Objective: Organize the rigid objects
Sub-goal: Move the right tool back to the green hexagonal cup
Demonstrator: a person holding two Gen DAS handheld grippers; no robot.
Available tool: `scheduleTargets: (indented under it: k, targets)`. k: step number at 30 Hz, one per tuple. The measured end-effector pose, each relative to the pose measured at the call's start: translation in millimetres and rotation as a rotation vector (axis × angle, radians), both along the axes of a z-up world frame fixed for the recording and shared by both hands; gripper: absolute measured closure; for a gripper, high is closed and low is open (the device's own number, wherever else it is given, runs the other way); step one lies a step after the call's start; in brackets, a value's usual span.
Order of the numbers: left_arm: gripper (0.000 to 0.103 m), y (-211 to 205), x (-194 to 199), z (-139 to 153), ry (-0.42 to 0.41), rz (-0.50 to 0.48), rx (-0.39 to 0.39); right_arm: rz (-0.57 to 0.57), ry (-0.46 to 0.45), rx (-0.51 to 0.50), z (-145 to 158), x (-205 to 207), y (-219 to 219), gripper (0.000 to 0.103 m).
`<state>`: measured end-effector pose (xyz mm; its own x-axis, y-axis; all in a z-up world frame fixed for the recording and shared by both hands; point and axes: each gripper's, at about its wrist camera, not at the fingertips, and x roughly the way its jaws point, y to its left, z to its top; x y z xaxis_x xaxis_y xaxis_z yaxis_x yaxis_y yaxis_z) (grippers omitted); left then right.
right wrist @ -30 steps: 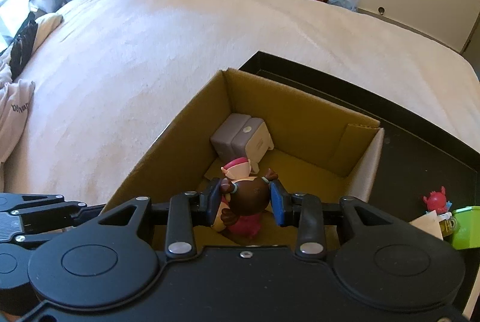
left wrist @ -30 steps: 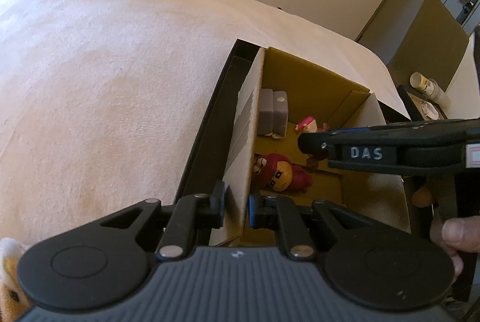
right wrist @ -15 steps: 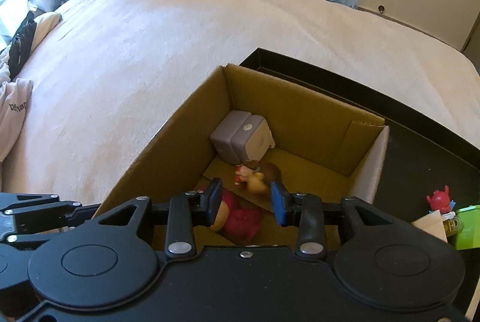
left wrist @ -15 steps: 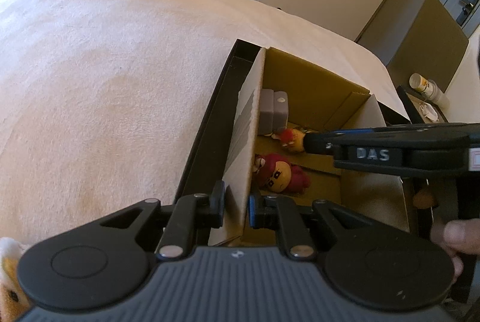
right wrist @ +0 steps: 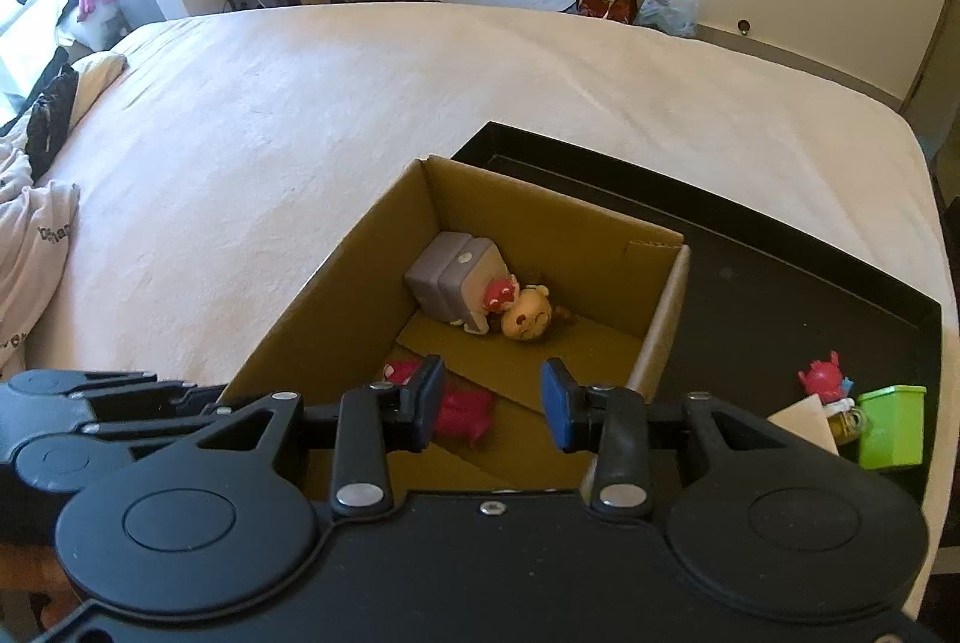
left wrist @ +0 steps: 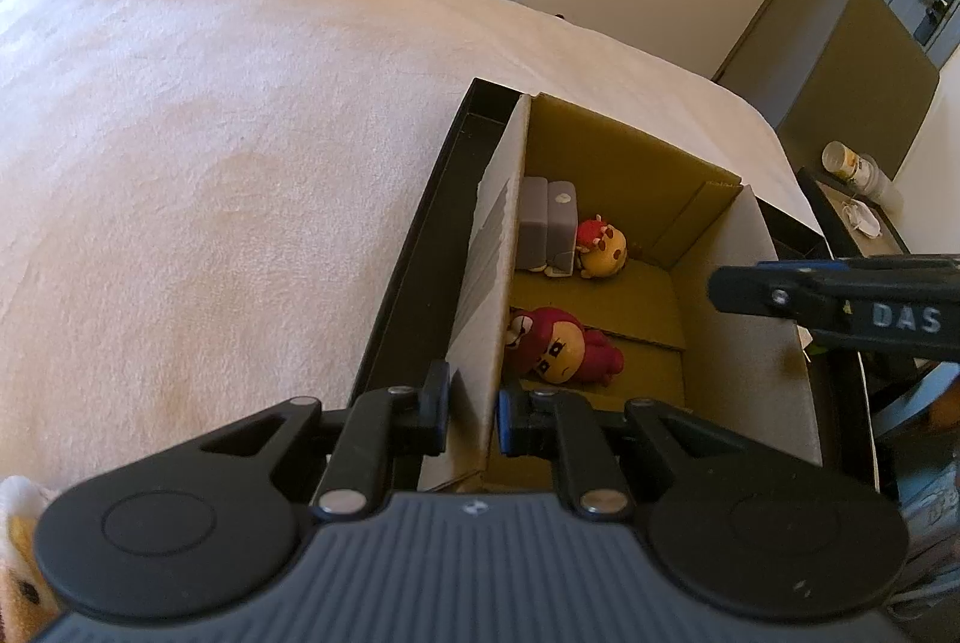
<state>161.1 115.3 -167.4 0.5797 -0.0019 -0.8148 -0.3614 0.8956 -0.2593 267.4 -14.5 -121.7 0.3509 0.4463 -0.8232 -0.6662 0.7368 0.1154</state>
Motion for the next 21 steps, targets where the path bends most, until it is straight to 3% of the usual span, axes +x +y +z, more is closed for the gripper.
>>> scheduleTargets:
  k: [21]
  targets:
    - [0.09, -4, 1, 2, 0.007, -0.01, 0.032, -0.092, -0.04, -0.042, 11, 0, -85, 0.066]
